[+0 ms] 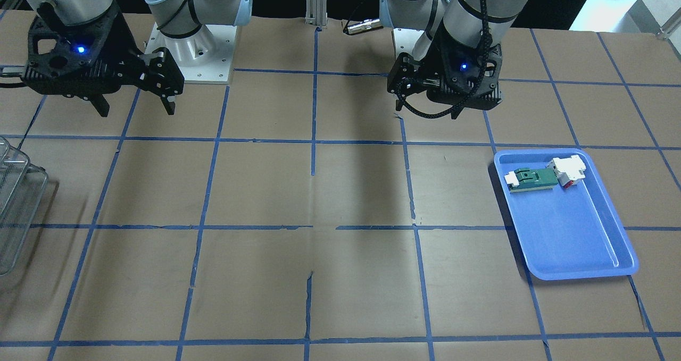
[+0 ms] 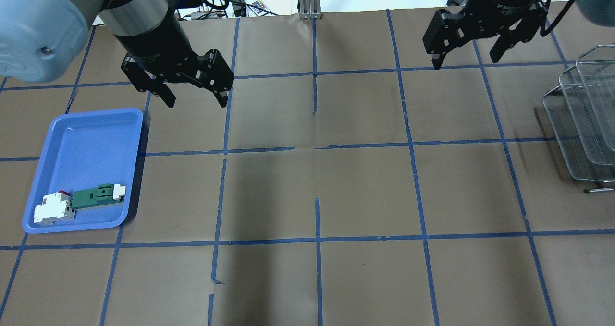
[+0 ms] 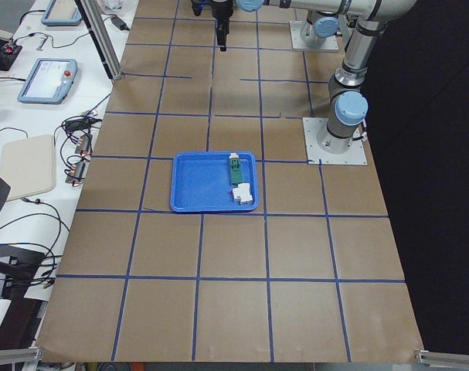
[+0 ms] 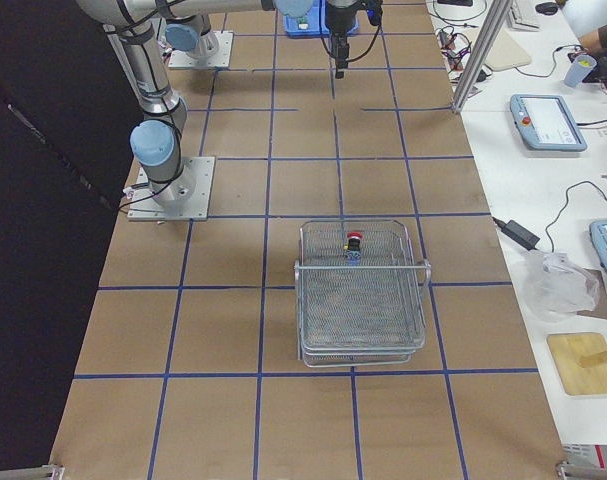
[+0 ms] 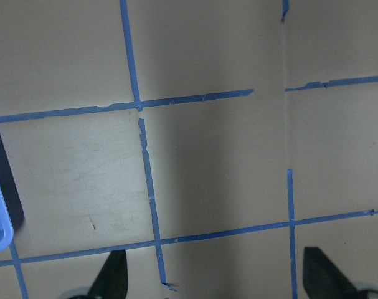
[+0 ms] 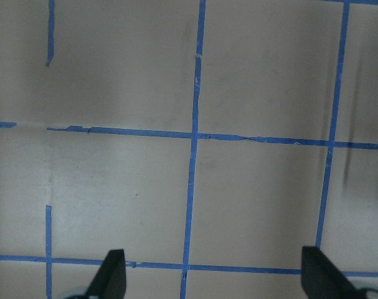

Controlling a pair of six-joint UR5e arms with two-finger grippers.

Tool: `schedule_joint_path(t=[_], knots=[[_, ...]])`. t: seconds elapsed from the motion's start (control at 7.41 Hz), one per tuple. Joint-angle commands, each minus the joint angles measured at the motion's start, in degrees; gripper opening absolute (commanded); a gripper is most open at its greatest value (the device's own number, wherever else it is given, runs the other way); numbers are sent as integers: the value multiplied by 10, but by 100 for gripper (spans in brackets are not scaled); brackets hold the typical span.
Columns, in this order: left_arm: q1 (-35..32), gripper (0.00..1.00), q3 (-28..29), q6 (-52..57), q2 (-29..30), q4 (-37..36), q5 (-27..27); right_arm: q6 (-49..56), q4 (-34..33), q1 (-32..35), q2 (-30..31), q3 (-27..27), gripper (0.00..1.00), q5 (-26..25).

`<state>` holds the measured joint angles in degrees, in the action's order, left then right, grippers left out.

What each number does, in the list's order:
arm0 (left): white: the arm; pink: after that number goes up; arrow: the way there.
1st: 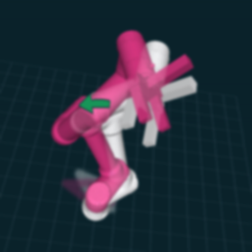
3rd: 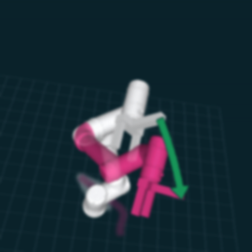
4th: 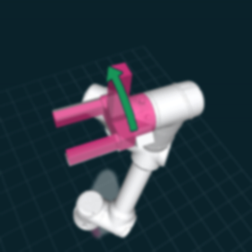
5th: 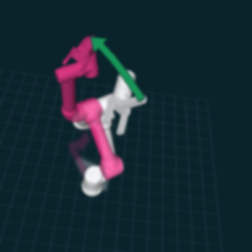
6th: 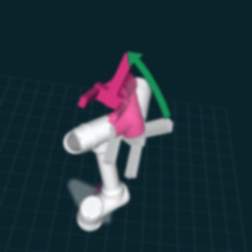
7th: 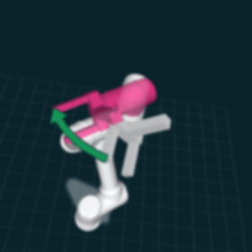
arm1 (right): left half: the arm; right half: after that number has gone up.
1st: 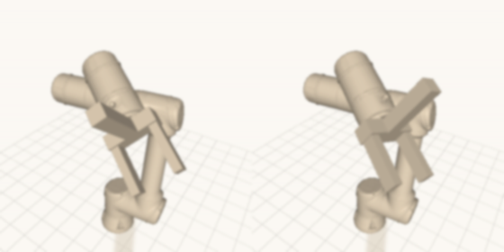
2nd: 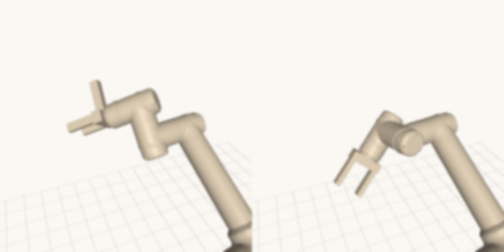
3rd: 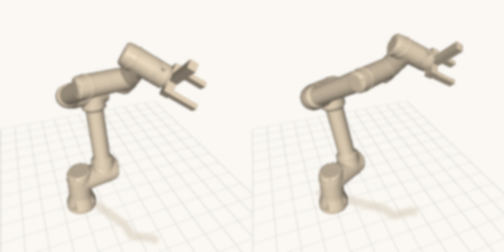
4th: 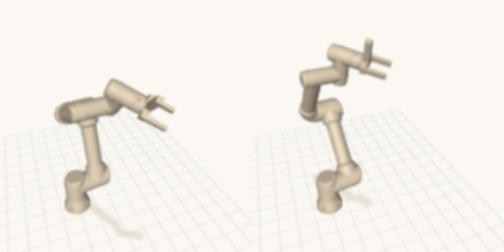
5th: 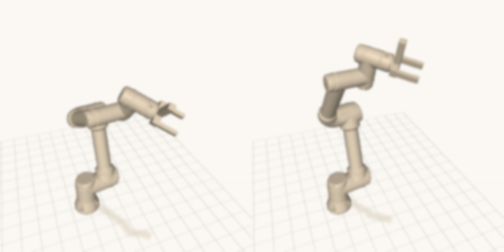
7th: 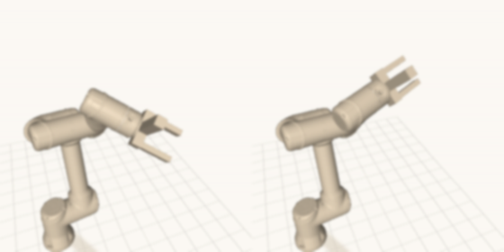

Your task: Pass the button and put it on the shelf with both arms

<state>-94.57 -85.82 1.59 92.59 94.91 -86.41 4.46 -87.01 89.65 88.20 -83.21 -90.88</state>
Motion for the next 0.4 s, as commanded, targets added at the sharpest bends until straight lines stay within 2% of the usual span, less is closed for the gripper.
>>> schedule_joint_path(t=[0.0,0.27], knots=[[0,100,0,1,0,-1,-2,-2,-3,0,6,-3,100,1],[1,100,0,1,-1,0,-3,-2,0,-1,5,-3,100,-1]])
